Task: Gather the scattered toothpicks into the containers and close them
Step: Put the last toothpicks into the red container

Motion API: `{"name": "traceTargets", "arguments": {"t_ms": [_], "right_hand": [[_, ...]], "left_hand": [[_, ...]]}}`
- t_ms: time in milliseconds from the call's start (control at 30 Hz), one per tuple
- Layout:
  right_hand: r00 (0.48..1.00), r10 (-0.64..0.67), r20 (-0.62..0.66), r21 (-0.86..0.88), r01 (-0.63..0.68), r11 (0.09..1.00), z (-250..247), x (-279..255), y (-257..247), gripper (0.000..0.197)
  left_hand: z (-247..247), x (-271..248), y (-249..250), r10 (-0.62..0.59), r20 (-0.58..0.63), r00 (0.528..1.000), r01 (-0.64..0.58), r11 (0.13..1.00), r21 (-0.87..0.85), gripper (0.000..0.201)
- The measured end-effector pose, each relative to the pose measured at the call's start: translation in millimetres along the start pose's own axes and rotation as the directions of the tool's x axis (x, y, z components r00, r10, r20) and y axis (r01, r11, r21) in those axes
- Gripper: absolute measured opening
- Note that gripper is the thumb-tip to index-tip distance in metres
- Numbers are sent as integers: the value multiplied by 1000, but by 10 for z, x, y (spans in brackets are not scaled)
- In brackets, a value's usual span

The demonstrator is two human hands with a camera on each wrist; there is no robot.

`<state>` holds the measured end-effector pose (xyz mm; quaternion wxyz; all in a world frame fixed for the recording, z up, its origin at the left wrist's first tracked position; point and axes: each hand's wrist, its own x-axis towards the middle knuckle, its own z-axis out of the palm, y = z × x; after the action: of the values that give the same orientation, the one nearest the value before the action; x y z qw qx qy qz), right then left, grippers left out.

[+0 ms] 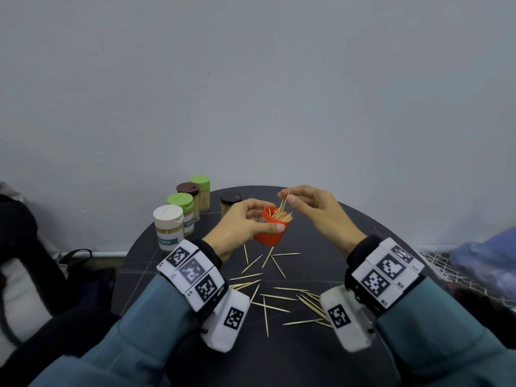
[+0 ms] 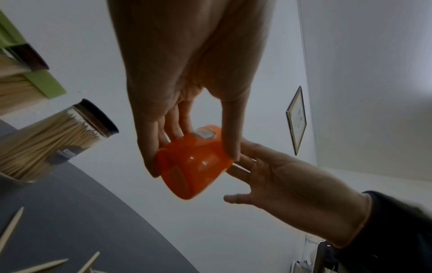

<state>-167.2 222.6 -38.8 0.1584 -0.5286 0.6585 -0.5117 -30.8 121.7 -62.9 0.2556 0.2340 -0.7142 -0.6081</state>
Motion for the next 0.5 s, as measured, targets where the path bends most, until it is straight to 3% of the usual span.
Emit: {"name": "traceTargets", "arguments": {"t_ms": [167,300,500], "right_hand": [[995,-58,-78,-107,49,993,-37,-16,-13,14],[993,-36,-113,-218,11,976,-3,-33,24,14],[985,-44,-166,-175,15,984,14,-41,0,12]], "left_hand": [[8,-21,9,-1,13,1000,1,1000,2,52],[6,-30,19,2,14,1000,-2,1000,-6,49],[7,-30,22,7,23,1000,-7,1000,-5,49]]}}
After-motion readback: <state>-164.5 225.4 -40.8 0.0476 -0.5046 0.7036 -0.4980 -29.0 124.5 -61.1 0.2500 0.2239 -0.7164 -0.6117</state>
